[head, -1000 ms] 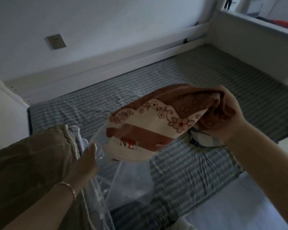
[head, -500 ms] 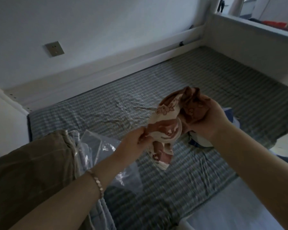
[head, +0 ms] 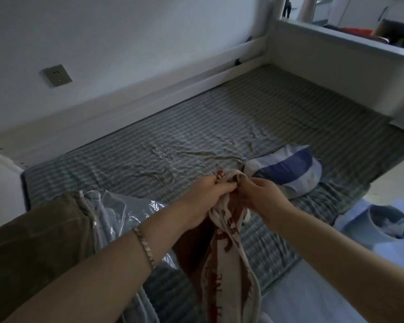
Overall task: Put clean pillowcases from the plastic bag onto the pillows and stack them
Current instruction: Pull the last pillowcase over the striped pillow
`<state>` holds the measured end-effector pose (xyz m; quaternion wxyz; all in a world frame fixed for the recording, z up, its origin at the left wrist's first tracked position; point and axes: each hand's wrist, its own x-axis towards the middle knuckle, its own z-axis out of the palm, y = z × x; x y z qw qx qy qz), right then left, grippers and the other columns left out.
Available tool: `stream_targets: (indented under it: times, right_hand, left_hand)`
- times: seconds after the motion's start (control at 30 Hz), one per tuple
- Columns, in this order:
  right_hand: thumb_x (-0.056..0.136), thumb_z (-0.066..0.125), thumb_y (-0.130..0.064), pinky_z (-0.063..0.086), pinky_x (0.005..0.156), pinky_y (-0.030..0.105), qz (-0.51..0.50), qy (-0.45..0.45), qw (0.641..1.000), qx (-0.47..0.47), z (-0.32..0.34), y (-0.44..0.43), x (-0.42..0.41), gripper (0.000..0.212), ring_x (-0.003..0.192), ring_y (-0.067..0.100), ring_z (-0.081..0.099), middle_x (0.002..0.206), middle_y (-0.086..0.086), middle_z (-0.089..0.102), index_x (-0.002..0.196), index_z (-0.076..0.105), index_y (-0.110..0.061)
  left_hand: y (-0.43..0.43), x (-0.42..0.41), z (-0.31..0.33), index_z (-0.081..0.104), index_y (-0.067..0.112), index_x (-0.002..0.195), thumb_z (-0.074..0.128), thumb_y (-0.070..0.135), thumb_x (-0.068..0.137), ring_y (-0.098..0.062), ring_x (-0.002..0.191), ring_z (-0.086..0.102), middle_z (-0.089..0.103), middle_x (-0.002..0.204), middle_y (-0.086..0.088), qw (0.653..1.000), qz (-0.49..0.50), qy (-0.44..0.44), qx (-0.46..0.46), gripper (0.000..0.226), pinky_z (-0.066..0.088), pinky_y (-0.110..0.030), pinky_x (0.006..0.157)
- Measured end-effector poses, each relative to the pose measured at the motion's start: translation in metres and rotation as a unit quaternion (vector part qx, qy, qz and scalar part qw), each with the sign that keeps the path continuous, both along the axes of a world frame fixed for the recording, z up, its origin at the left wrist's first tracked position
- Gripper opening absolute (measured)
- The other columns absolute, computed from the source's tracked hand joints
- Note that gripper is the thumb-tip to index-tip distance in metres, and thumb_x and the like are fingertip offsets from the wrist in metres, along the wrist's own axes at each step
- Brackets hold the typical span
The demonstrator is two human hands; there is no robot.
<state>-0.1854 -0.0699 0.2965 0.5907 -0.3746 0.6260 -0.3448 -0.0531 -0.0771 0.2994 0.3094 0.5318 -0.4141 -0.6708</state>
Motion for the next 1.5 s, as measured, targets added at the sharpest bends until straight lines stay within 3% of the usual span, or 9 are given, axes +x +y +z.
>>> stream_targets:
  times: [0.1,0.2,0.4,0.53,0.67,0.87,1.03,1.13,1.5]
  right_hand:
    - [0.095,0.039,-0.014,0.033,0.058,0.029,-0.031,0.093,0.993,-0.063,-0.001,-0.004,-0.011,0.027,0.061,0.018,0.041,0.066,0.007,0.044,0.069,0.045,-0.011]
    - [0.097,0.039,-0.016,0.029,0.059,0.029,0.03,0.177,0.973,-0.148,0.001,-0.006,-0.022,0.028,0.061,0.017,0.04,0.066,0.005,0.042,0.07,0.04,-0.012]
    - [0.093,0.048,-0.03,0.04,0.07,0.029,0.302,0.603,0.72,-0.164,-0.002,-0.023,-0.09,0.021,0.101,0.021,0.057,0.111,-0.001,0.06,0.109,0.057,-0.022]
    - [0.089,0.052,-0.018,0.034,0.066,0.029,0.201,0.593,0.751,-0.209,-0.022,-0.034,-0.139,0.008,0.098,0.024,0.052,0.101,0.004,0.053,0.091,0.059,-0.014]
    - [0.087,0.056,-0.013,0.033,0.06,0.028,0.121,0.409,0.896,-0.125,-0.042,-0.056,-0.196,0.014,0.076,0.024,0.052,0.074,0.005,0.053,0.073,0.054,-0.011]
    - [0.086,0.046,0.0,0.039,0.073,0.033,0.114,0.494,0.845,-0.173,-0.068,-0.07,-0.272,0.022,0.098,0.029,0.049,0.11,0.009,0.048,0.103,0.05,-0.012]
    - [0.097,0.041,-0.009,0.05,0.055,0.035,0.03,0.315,0.948,0.014,-0.103,-0.106,-0.312,0.023,0.074,0.024,0.059,0.094,0.01,0.058,0.116,0.053,-0.005]
    - [0.099,0.039,-0.014,0.049,0.041,0.026,0.032,0.239,0.965,0.103,-0.128,-0.123,-0.313,0.019,0.069,0.022,0.058,0.09,0.009,0.058,0.107,0.055,-0.008]
    - [0.091,0.054,-0.017,0.056,0.064,0.034,0.231,0.293,0.923,0.1,-0.28,-0.193,-0.235,0.015,0.069,0.019,0.062,0.079,0.005,0.063,0.101,0.063,-0.011]
  left_hand:
    - [0.0,0.003,-0.007,0.071,0.011,0.076,0.059,0.021,0.09,-0.021,0.072,0.064,0.069,0.077,-0.01,0.999,0.004,-0.043,-0.02,0.021,0.053,-0.035,0.086]
    - [-0.001,0.01,-0.004,0.059,0.015,0.069,0.061,0.034,0.088,-0.016,0.062,0.055,0.057,0.064,0.0,0.904,-0.086,-0.355,-0.222,0.027,0.041,-0.019,0.058]
    - [-0.008,0.02,-0.008,0.06,0.01,0.103,0.053,0.017,0.09,-0.031,0.093,0.059,0.059,0.104,-0.008,0.717,-0.125,-0.573,-0.377,0.017,0.046,-0.039,0.076]
    - [-0.003,0.0,-0.028,0.063,0.005,0.1,0.059,0.032,0.086,-0.029,0.077,0.063,0.061,0.094,-0.011,0.714,-0.177,-0.524,-0.429,0.031,0.045,-0.034,0.063]
    - [-0.001,-0.053,-0.048,0.068,0.005,0.094,0.035,0.06,0.089,-0.025,0.083,0.062,0.065,0.091,-0.01,0.791,-0.165,-0.459,-0.369,0.064,0.043,-0.031,0.073]
    - [-0.01,-0.135,-0.072,0.03,0.025,0.145,0.039,0.007,0.096,-0.028,0.111,0.053,0.048,0.135,-0.011,0.779,-0.071,-0.55,-0.294,0.053,0.041,-0.031,0.084]
    - [-0.008,-0.168,-0.1,0.038,0.03,0.138,0.04,0.048,0.093,-0.028,0.097,0.063,0.064,0.114,-0.009,0.878,0.002,-0.466,-0.112,0.048,0.048,-0.032,0.077]
    - [-0.005,-0.164,-0.12,0.036,0.033,0.137,0.037,0.05,0.094,-0.025,0.065,0.059,0.062,0.079,-0.005,0.851,0.019,-0.522,-0.051,0.045,0.047,-0.032,0.06]
    - [-0.105,-0.102,-0.206,0.032,-0.012,0.132,0.05,0.0,0.086,-0.05,0.116,0.044,0.042,0.129,-0.032,0.687,0.076,-0.711,0.131,0.051,0.037,-0.056,0.098]
